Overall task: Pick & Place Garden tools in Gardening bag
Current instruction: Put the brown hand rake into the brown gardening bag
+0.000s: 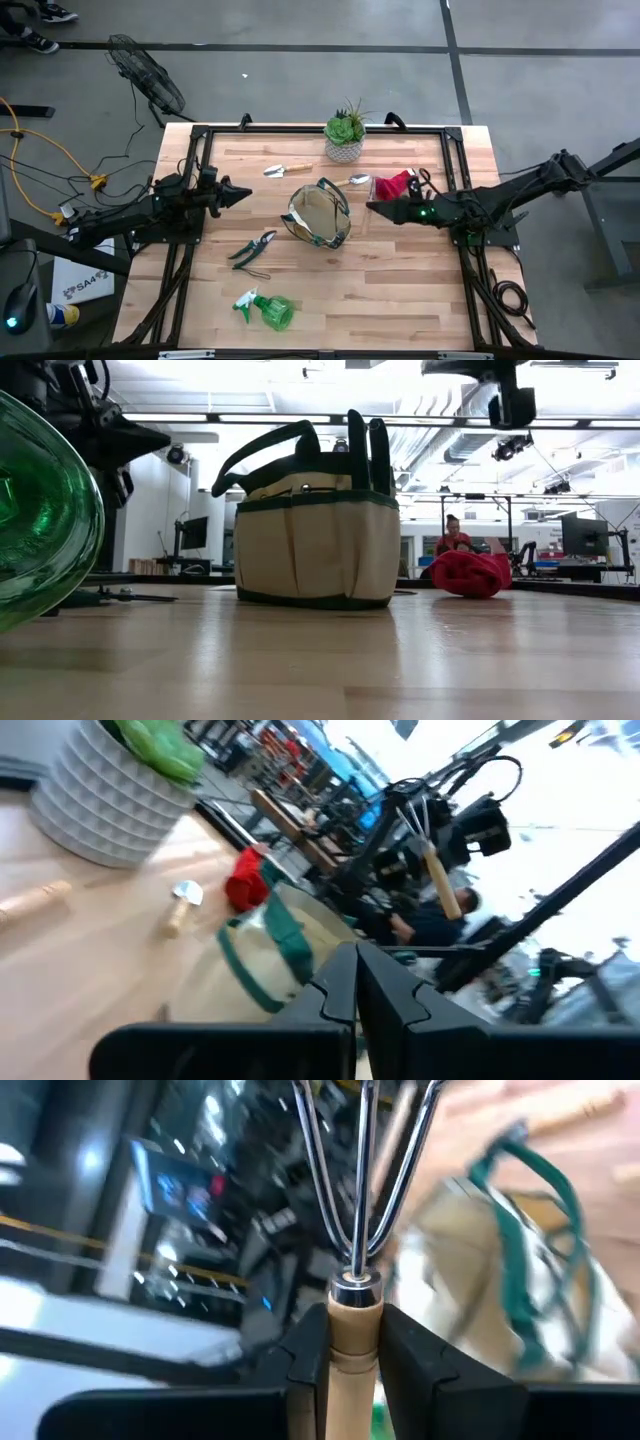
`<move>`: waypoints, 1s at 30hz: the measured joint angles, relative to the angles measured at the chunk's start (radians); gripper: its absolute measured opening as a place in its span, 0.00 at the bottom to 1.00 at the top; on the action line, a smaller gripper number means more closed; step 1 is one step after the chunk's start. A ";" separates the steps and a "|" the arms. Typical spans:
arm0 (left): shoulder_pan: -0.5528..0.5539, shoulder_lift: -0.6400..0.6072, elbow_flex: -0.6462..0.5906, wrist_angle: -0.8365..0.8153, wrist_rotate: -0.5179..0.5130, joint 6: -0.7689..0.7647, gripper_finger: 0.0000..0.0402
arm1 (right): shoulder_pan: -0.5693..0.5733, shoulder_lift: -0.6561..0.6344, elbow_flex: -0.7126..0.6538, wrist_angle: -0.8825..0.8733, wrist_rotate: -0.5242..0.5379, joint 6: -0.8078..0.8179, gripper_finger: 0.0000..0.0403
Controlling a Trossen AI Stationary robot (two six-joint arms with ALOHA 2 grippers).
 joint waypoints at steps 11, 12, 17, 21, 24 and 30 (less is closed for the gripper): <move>0.000 0.027 0.086 0.114 0.186 0.139 0.03 | -0.018 0.097 0.000 0.215 0.003 0.116 0.13; 0.000 0.037 0.108 0.118 0.187 0.175 0.03 | -0.024 0.109 0.004 0.217 -0.005 0.144 0.13; 0.000 0.147 0.234 0.110 0.202 0.355 0.03 | -0.058 0.183 0.060 0.222 -0.094 0.219 0.13; 0.000 0.295 0.368 0.110 0.297 0.515 0.03 | -0.100 0.249 0.136 0.222 -0.174 0.227 0.13; 0.000 0.428 0.475 0.084 0.354 0.619 0.03 | -0.138 0.298 0.195 0.223 -0.266 0.247 0.13; 0.000 0.677 0.709 -0.004 0.515 0.873 0.03 | -0.219 0.395 0.287 0.221 -0.467 0.323 0.13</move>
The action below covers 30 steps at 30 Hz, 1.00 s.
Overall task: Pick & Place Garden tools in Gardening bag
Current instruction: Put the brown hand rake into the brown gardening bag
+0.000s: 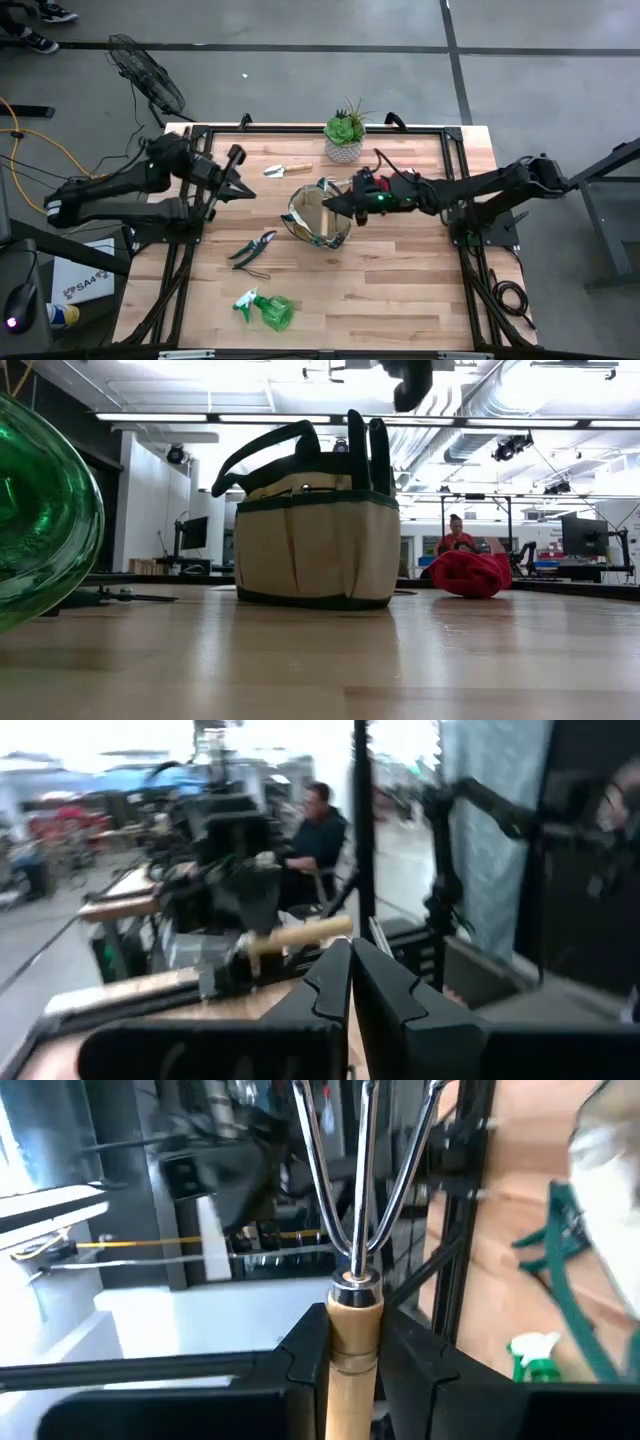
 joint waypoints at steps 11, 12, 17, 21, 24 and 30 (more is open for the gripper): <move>-0.053 0.275 0.369 -0.414 -0.116 0.341 0.13 | -0.117 0.068 0.036 0.000 -0.065 -0.021 0.13; -0.075 0.288 0.399 -0.469 -0.177 0.373 0.17 | -0.124 0.068 0.036 0.001 -0.042 -0.035 0.13; -0.217 0.325 0.494 -0.594 -0.453 0.591 0.40 | -0.163 0.068 0.036 -0.015 -0.047 -0.036 0.13; -0.337 0.353 0.510 -0.601 -0.678 0.797 0.54 | -0.195 0.068 0.036 -0.065 -0.100 -0.020 0.13; -0.405 0.396 0.510 -0.602 -0.849 0.940 0.59 | -0.214 0.067 0.036 -0.056 -0.106 -0.021 0.13; -0.507 0.552 0.510 -0.482 -1.292 1.050 0.60 | -0.225 0.067 0.036 -0.037 -0.051 -0.039 0.13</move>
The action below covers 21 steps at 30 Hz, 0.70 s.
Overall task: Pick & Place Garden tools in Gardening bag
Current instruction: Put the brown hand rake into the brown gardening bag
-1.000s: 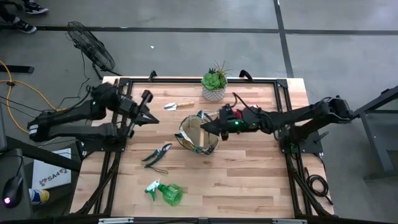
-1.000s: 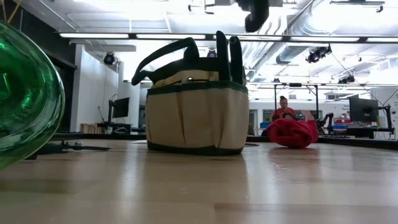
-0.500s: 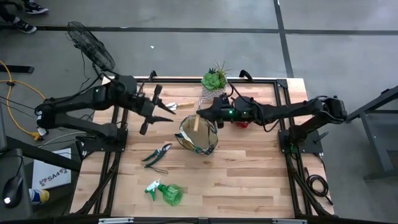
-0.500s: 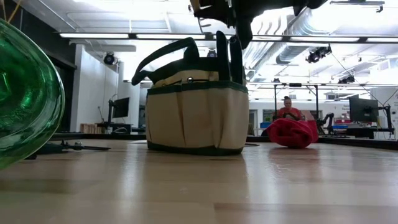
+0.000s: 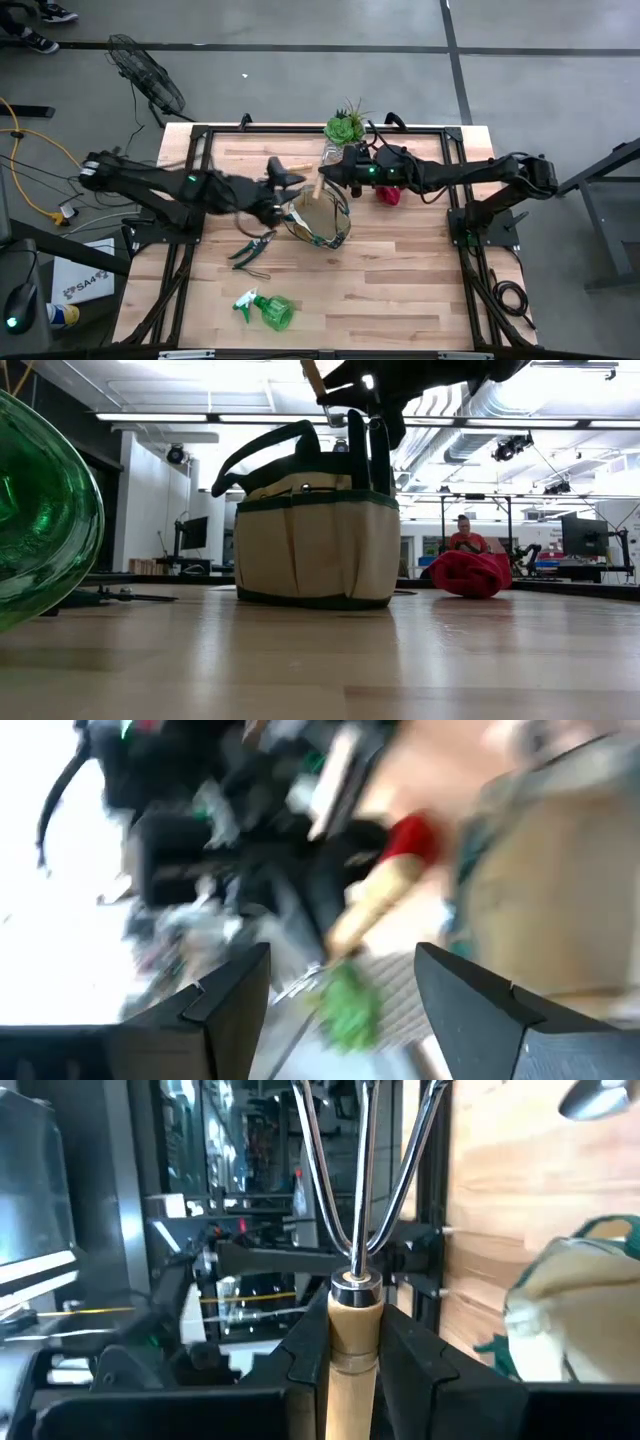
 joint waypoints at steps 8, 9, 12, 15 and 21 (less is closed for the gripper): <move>-0.048 0.156 0.000 0.170 -0.301 0.068 0.55 | -0.003 0.000 0.000 -0.008 0.003 -0.008 0.13; -0.054 0.165 0.000 0.161 -0.297 0.084 0.55 | -0.007 0.000 0.000 -0.008 -0.009 -0.007 0.13; -0.077 0.188 0.000 0.161 -0.276 0.121 0.53 | -0.024 0.000 0.000 -0.014 -0.044 -0.008 0.14; -0.097 0.189 0.000 0.158 -0.256 0.135 0.51 | -0.041 0.000 0.000 -0.011 -0.075 -0.019 0.14; -0.096 0.189 0.000 0.158 -0.210 0.144 0.48 | -0.052 0.000 0.000 -0.007 -0.128 -0.026 0.14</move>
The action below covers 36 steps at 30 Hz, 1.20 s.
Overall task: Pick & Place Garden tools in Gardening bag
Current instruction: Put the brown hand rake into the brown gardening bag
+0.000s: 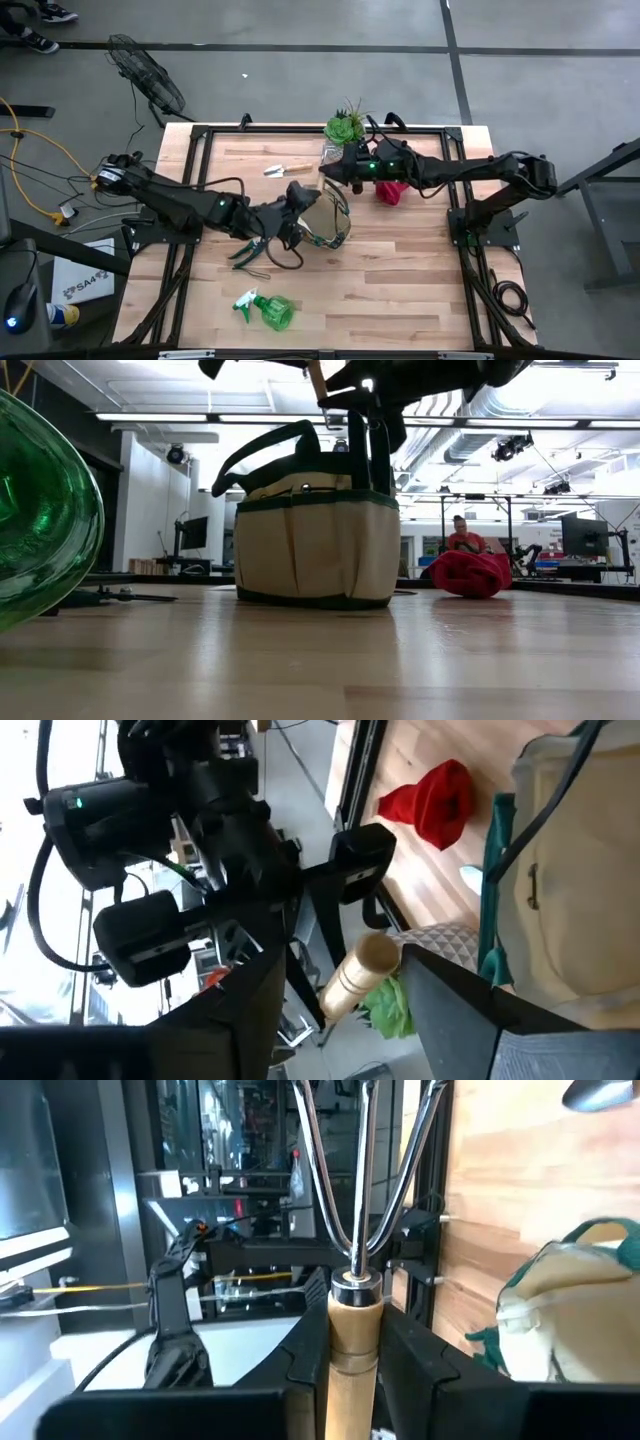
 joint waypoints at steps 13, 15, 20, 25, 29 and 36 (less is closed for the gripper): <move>0.001 0.019 0.000 -0.020 0.065 0.069 0.48 | 0.003 0.000 0.000 0.024 -0.070 -0.007 0.13; 0.001 0.018 0.000 -0.018 0.065 0.069 0.48 | 0.003 0.000 0.000 0.025 -0.087 -0.008 0.13; 0.001 0.018 0.000 -0.017 0.056 0.093 0.48 | 0.009 0.000 0.000 0.028 -0.112 -0.007 0.14; 0.001 0.018 0.000 -0.009 0.068 0.113 0.48 | 0.018 0.000 0.000 0.027 -0.112 -0.007 0.14; 0.001 0.018 0.000 0.013 0.077 0.120 0.48 | 0.023 0.000 0.000 0.023 -0.112 -0.008 0.14; 0.001 0.018 0.000 0.021 0.103 0.162 0.45 | 0.023 0.000 0.000 0.023 -0.111 -0.008 0.14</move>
